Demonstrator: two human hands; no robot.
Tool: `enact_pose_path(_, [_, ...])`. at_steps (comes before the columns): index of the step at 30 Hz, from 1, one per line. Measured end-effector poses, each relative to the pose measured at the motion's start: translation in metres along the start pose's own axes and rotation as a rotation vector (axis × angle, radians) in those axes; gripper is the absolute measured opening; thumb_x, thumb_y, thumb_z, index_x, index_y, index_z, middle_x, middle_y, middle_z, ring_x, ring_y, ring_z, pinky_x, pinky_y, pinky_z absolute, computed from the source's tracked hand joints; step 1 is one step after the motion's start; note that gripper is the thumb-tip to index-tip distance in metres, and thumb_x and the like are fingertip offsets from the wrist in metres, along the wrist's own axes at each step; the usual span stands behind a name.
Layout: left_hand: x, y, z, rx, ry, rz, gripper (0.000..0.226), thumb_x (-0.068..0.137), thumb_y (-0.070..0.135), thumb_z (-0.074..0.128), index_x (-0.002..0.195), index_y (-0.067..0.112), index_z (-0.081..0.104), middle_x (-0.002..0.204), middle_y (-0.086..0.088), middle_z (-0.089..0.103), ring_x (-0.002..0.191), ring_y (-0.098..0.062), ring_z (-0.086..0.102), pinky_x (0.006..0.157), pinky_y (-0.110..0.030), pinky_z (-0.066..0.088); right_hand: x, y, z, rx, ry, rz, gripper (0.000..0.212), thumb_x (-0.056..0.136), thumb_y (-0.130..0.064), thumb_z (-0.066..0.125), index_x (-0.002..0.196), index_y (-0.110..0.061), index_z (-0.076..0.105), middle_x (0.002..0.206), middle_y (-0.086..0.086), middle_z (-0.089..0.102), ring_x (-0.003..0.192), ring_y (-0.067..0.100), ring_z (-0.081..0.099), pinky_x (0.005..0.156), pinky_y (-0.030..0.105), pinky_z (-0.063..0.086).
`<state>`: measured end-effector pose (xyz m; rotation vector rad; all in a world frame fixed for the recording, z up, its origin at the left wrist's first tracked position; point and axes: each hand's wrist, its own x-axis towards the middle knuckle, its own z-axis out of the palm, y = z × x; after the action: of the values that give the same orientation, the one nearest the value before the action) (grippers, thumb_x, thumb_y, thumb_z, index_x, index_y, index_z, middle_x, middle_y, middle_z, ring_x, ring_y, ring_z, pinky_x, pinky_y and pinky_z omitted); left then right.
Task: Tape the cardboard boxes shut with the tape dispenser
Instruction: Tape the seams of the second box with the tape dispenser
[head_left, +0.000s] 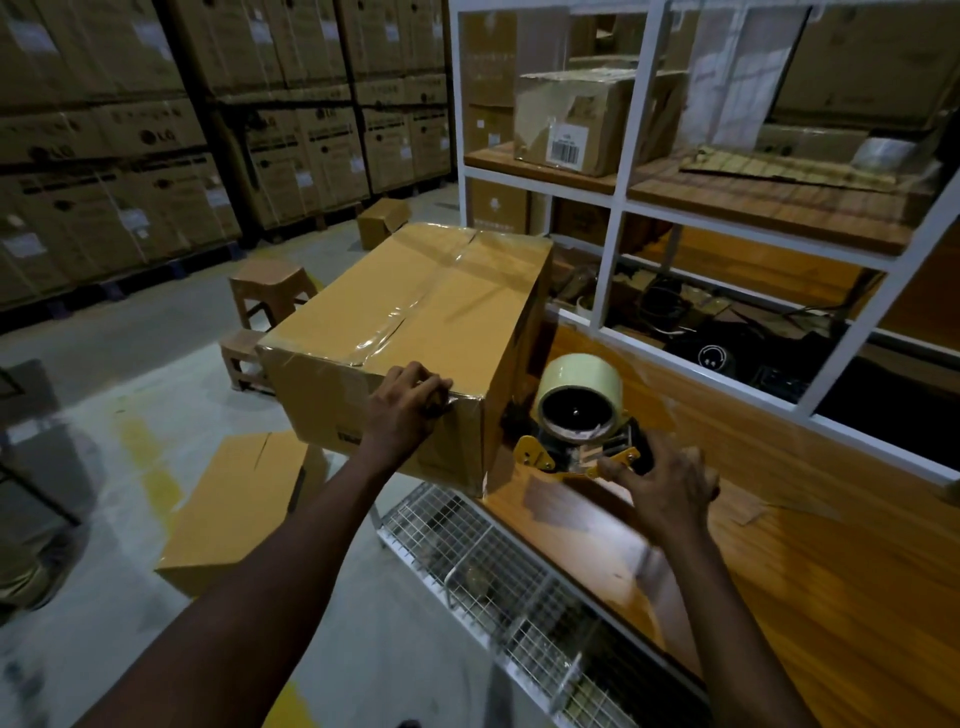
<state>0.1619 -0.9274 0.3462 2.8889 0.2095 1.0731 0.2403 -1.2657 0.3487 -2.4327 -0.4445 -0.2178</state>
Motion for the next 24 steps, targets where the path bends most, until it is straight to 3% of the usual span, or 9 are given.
enact_pose_path(5, [0.001, 0.003, -0.005, 0.026, -0.025, 0.016, 0.036, 0.076, 0.023, 0.084, 0.108, 0.017, 0.07, 0.1, -0.007, 0.064, 0.082, -0.023, 0.056, 0.057, -0.027, 0.04, 0.008, -0.007, 0.025, -0.005, -0.032, -0.02, 0.057, 0.073, -0.073, 0.052, 0.108, -0.029, 0.056, 0.111, -0.001, 0.062, 0.106, 0.029, 0.04, 0.079, 0.04, 0.023])
enact_pose_path(9, [0.002, 0.005, -0.005, 0.041, -0.021, 0.045, 0.036, 0.073, 0.019, 0.085, 0.105, 0.016, 0.069, 0.097, -0.006, 0.065, 0.078, -0.023, 0.057, 0.058, -0.027, 0.037, 0.013, -0.02, 0.032, -0.012, -0.004, -0.029, 0.046, 0.078, -0.058, 0.068, 0.109, -0.025, 0.059, 0.112, 0.003, 0.064, 0.108, 0.029, 0.041, 0.085, 0.042, 0.025])
enact_pose_path(14, [0.003, 0.007, -0.004, 0.03, 0.018, 0.064, 0.032, 0.073, 0.017, 0.085, 0.1, 0.015, 0.069, 0.093, -0.005, 0.065, 0.075, -0.022, 0.056, 0.056, -0.025, 0.034, 0.016, -0.023, 0.04, -0.068, -0.044, -0.041, 0.057, 0.074, -0.071, 0.053, 0.108, -0.026, 0.057, 0.112, 0.001, 0.063, 0.104, 0.027, 0.041, 0.082, 0.042, 0.025])
enact_pose_path(16, [0.004, 0.008, -0.003, 0.023, 0.036, 0.074, 0.031, 0.073, 0.016, 0.085, 0.099, 0.015, 0.068, 0.091, -0.005, 0.064, 0.074, -0.022, 0.055, 0.056, -0.024, 0.031, 0.015, -0.028, 0.045, -0.061, -0.047, -0.042, 0.054, 0.076, -0.07, 0.056, 0.107, -0.026, 0.057, 0.113, 0.0, 0.062, 0.104, 0.027, 0.04, 0.083, 0.042, 0.024])
enact_pose_path(24, [0.004, 0.006, 0.004, -0.004, 0.048, 0.068, 0.022, 0.078, 0.016, 0.08, 0.098, 0.013, 0.07, 0.09, -0.006, 0.065, 0.074, -0.022, 0.055, 0.052, -0.025, 0.039, 0.017, -0.042, 0.051, -0.09, -0.015, -0.009, 0.048, 0.077, -0.063, 0.066, 0.104, -0.024, 0.056, 0.109, 0.0, 0.061, 0.107, 0.028, 0.039, 0.085, 0.042, 0.022])
